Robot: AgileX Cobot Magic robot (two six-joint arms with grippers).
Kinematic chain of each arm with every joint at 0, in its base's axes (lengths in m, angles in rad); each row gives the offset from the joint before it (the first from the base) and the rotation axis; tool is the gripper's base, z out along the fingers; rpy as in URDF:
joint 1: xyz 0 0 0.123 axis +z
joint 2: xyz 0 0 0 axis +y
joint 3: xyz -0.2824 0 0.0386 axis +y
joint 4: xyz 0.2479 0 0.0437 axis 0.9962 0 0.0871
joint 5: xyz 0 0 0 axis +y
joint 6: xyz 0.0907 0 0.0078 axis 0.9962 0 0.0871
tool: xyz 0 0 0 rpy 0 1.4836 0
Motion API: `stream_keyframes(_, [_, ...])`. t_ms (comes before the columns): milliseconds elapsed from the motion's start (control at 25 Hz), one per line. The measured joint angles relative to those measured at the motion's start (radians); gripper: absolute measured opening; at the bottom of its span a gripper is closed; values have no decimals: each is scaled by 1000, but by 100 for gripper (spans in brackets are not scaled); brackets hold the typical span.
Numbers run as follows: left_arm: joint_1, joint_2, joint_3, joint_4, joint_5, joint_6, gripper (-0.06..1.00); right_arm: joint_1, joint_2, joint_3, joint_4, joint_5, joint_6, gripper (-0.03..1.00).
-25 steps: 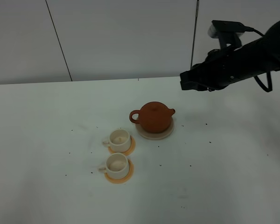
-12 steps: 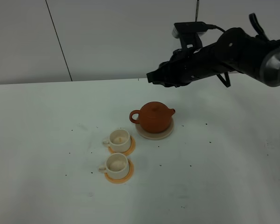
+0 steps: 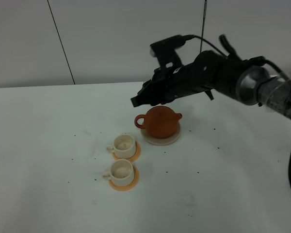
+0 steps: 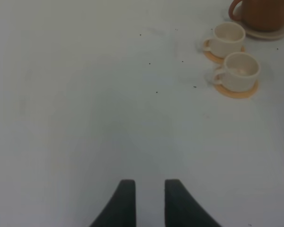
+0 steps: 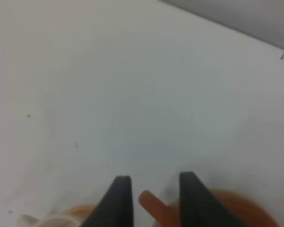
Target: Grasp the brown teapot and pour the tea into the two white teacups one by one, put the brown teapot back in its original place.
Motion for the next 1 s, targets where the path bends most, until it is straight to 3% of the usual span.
stream_keyframes(280, [0,0,0,0,0,0,23,33,15,0,-78,-141,-2,1])
stream_keyframes(1000, [0,0,0,1,0,0,23,68,114,-9,-101,-196,-7,-1])
